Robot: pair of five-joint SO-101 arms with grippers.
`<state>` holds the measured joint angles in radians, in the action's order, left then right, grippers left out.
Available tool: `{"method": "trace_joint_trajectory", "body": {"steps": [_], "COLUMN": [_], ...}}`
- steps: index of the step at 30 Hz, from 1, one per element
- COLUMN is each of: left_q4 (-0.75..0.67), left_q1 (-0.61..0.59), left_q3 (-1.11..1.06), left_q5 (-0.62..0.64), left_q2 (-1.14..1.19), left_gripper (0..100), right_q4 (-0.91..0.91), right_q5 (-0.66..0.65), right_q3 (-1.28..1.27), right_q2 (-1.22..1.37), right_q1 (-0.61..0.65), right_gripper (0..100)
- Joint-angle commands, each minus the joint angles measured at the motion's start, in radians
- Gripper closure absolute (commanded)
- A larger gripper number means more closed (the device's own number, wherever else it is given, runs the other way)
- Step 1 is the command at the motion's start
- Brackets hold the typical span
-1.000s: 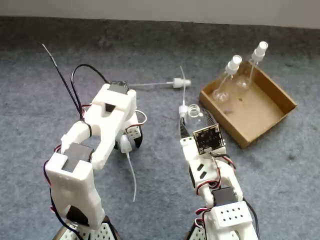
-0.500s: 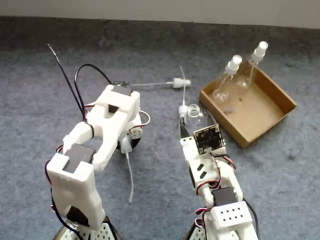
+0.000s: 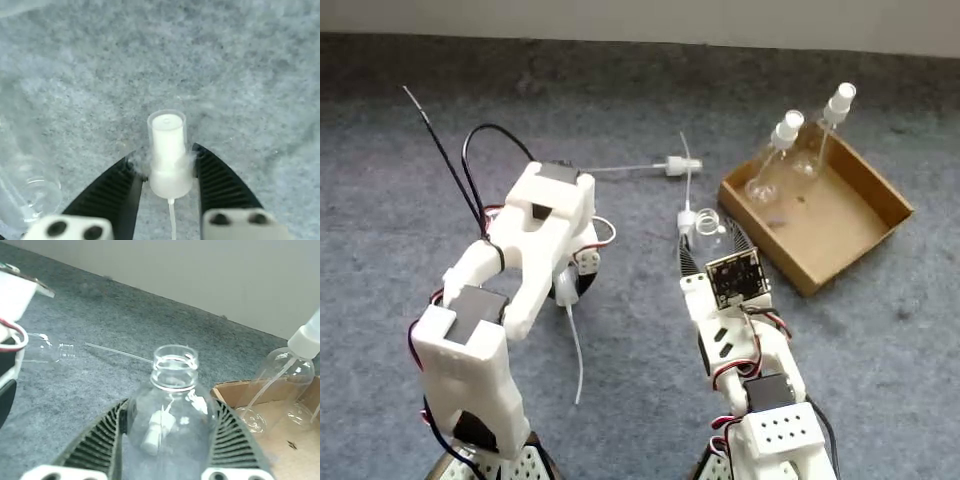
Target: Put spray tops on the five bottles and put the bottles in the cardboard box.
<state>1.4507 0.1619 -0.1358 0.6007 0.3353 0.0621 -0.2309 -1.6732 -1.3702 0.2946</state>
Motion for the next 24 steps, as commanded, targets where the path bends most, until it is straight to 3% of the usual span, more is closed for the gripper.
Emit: {"method": "trace_joint_trajectory", "body": {"steps": [1, 6, 12, 24], "left_q4": [0.163, 0.287, 0.296, 0.298], "left_q1": [-0.002, -0.002, -0.010, -0.002], "left_q3": [0.170, 0.285, 0.294, 0.291], "left_q5": [0.008, -0.006, -0.176, -0.187], "left_q2": [-0.088, -0.122, -0.206, -0.418], "left_gripper": [96, 96, 96, 96], "right_q4": [-0.028, -0.028, -0.028, -0.021], "right_q5": [0.005, 0.009, 0.012, 0.009], "right_q3": [-0.090, -0.090, -0.090, -0.081], "right_q2": [-0.019, -0.019, -0.019, -0.019], "right_q1": [0.056, 0.125, 0.166, 0.168], "right_gripper": [89.3, 89.3, 89.3, 89.3]}}
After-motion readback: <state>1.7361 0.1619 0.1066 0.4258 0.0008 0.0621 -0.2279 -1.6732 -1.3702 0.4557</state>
